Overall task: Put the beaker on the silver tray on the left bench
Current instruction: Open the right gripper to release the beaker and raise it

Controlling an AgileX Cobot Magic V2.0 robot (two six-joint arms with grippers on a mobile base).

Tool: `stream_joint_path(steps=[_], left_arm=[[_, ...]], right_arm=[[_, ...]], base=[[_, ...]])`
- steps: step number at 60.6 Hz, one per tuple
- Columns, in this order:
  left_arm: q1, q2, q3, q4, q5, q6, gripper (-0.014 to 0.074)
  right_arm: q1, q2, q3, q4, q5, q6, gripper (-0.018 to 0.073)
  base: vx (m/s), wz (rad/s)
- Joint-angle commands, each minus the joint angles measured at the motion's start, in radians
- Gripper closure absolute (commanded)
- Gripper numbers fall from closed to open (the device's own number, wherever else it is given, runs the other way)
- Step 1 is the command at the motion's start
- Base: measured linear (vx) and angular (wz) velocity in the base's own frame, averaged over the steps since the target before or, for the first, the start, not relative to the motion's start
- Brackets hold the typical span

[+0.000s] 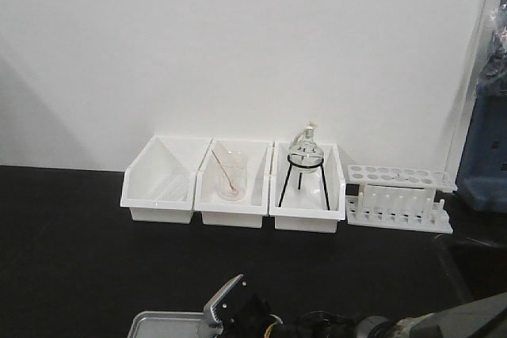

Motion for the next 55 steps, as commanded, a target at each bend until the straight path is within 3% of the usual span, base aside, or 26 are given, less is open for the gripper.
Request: stream_joint_path(steps=[1,19,25,32,46,55], left_arm=[[-0.003,-0.008,0.020,-0.001,-0.076,0.000,0.0595],[-0.003,-0.008,0.020,-0.001,-0.076,0.000,0.0595],[-0.003,-0.008,0.020,-0.001,-0.076,-0.001,0.0595],[-0.003,-0.008,0.020,0.000,-0.076,-0.001,0.0595],[-0.003,-0.008,0.020,0.000,-0.076,-0.001,0.0595],[-0.003,-0.008,0.020,0.000,-0.076,-0.001,0.0595]], right_arm=[[0.000,-0.091,-0.022,0.010,-0.065,0.003,-0.0080],[-0.001,-0.226,-0.020,0.010,-0.061,0.006,-0.0029],[-0.003,-0.305,-0.019,0.002,-0.061,0.116,-0.0012],[-0.008,-0.433,0.025,-0.067,-0.049,0.286,0.0029],[-0.015,-0.780,0.235,-0.286,0.023,0.380,0.0172],[-0.015,-1.000,0.340,-0.310,0.084,0.403,0.0280]], base=[[0.00,0.00],[0.00,0.00],[0.00,0.00],[0.00,0.00],[0.00,0.00],[0.00,0.00]])
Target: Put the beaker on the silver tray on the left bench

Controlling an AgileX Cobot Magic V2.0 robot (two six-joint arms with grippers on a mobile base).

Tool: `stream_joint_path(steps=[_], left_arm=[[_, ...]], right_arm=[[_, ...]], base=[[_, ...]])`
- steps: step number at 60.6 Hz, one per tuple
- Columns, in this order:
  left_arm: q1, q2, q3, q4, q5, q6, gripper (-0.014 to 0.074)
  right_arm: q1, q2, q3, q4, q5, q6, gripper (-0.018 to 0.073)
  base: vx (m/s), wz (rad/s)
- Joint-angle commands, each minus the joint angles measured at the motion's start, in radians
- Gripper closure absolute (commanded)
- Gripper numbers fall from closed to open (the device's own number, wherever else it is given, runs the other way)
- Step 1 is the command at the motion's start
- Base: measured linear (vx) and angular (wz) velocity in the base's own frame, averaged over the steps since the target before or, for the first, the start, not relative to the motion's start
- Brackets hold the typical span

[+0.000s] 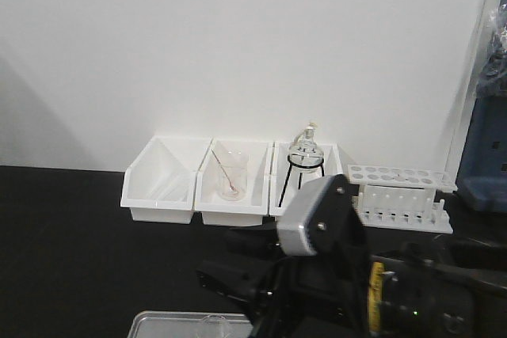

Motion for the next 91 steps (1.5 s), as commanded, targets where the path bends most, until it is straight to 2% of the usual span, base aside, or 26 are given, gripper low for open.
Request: stream_joint_path(steps=[1,8,21,42,51,55,58,62,66,70,74,77,80,87,91], left_arm=[[-0.003,-0.008,0.020,0.000,-0.076,-0.001,0.0595],[-0.003,-0.008,0.020,0.000,-0.076,-0.001,0.0595],[-0.003,-0.008,0.020,0.000,-0.076,-0.001,0.0595],[-0.003,-0.008,0.020,0.000,-0.076,-0.001,0.0595],[-0.003,-0.008,0.020,0.000,-0.076,-0.001,0.0595],[-0.003,-0.008,0.020,0.000,-0.076,-0.001,0.0595],[-0.003,-0.008,0.020,0.000,-0.076,-0.001,0.0595],[-0.003,-0.008,0.020,0.000,-0.076,-0.001,0.0595],[-0.003,-0.008,0.020,0.000,-0.076,-0.001,0.0595],[-0.003,-0.008,0.020,0.000,-0.076,-0.001,0.0595],[-0.003,-0.008,0.020,0.000,-0.076,-0.001,0.0595],[-0.003,-0.008,0.020,0.000,-0.076,-0.001,0.0595],[-0.003,-0.008,0.020,0.000,-0.076,-0.001,0.0595],[-0.003,-0.008,0.020,0.000,-0.076,-0.001,0.0595],[-0.003,-0.008,0.020,0.000,-0.076,-0.001,0.0595]], right_arm=[[-0.006,-0.133,0.023,0.018,0.002,0.017,0.0290],[-0.006,-0.243,0.088,0.018,0.003,0.017,0.0365],[-0.006,-0.365,0.138,0.017,0.001,0.017,0.0441],[-0.006,-0.387,0.142,0.018,-0.001,0.017,0.0449],[-0.006,-0.418,0.142,0.063,0.036,0.015,0.0449],[-0.006,-0.449,0.142,0.148,0.117,0.002,0.0450],[-0.006,-0.482,0.142,0.250,0.200,-0.025,0.0455],[-0.006,-0.544,0.142,0.428,0.341,-0.116,0.0482],[-0.006,-0.613,0.142,0.613,0.488,-0.281,0.0527],[-0.007,-0.677,0.143,0.770,0.615,-0.491,0.0577],[-0.021,-0.746,0.156,0.857,0.709,-0.693,0.0576],[-0.051,-0.803,0.193,0.900,0.701,-0.786,0.0576],[-0.097,-0.880,0.252,0.942,0.637,-0.836,0.0576],[-0.247,-1.065,0.438,1.039,0.460,-0.866,0.0576],[-0.334,-1.160,0.535,1.073,0.438,-0.866,0.0576]], base=[[0.00,0.00],[0.00,0.00],[0.00,0.00],[0.00,0.00],[0.00,0.00],[0.00,0.00],[0.00,0.00],[0.00,0.00],[0.00,0.00],[0.00,0.00],[0.00,0.00],[0.00,0.00],[0.00,0.00],[0.00,0.00],[0.00,0.00]])
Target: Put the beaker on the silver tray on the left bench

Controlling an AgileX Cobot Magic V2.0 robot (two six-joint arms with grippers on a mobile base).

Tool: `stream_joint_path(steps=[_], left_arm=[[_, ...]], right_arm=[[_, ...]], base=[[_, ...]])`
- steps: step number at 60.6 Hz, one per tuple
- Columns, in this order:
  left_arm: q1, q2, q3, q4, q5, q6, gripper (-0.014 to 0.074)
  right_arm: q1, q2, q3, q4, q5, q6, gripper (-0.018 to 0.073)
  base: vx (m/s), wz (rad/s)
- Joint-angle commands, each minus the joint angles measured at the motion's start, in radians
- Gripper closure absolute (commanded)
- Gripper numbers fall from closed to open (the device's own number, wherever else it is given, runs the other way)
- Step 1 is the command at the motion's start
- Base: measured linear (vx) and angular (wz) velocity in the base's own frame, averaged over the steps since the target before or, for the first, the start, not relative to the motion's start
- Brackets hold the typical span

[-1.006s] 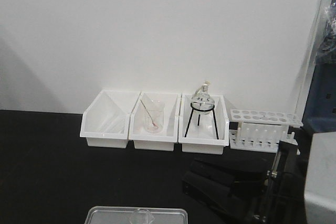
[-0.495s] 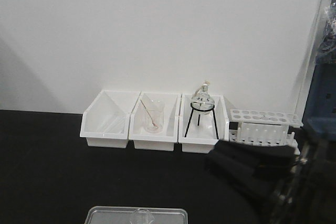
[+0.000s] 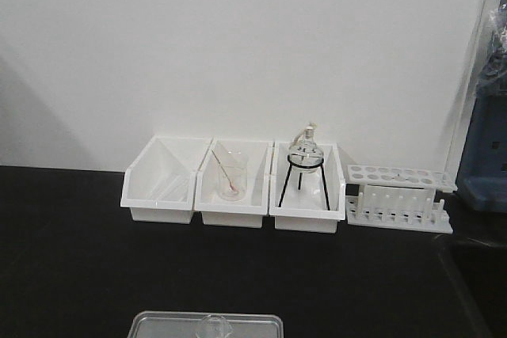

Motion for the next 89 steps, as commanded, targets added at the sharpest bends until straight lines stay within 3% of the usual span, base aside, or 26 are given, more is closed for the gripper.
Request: stream_joint_path(steps=[1,6,14,20,24,33,89], left_arm=[[-0.003,-0.008,0.020,0.000,-0.076,-0.001,0.0595],[-0.003,-0.008,0.020,0.000,-0.076,-0.001,0.0595],[-0.003,-0.008,0.020,0.000,-0.074,-0.001,0.0595],[-0.003,-0.007,0.020,0.000,-0.075,-0.001,0.0595],[-0.003,-0.007,0.020,0.000,-0.075,-0.001,0.0595],[-0.003,-0.007,0.020,0.000,-0.075,0.000,0.0595],[-0.003,-0.007,0.020,0.000,-0.075,0.000,0.0595]], right_arm=[[-0.104,-0.101,0.094,0.054,-0.129,-0.025,0.0575],[-0.188,-0.212,0.203,0.070,-0.095,-0.025,0.0575],[-0.261,-0.274,0.334,0.067,-0.068,-0.025,0.0575],[-0.258,-0.273,0.434,0.067,-0.081,-0.025,0.0575],[-0.258,-0.281,0.425,0.071,0.018,-0.025,0.0575],[-0.258,-0.280,0.428,0.070,0.047,-0.037,0.0575],[-0.258,-0.280,0.428,0.070,0.047,-0.040,0.0573]], base=[[0.00,0.00],[0.00,0.00],[0.00,0.00],[0.00,0.01],[0.00,0.01],[0.00,0.00],[0.00,0.00]])
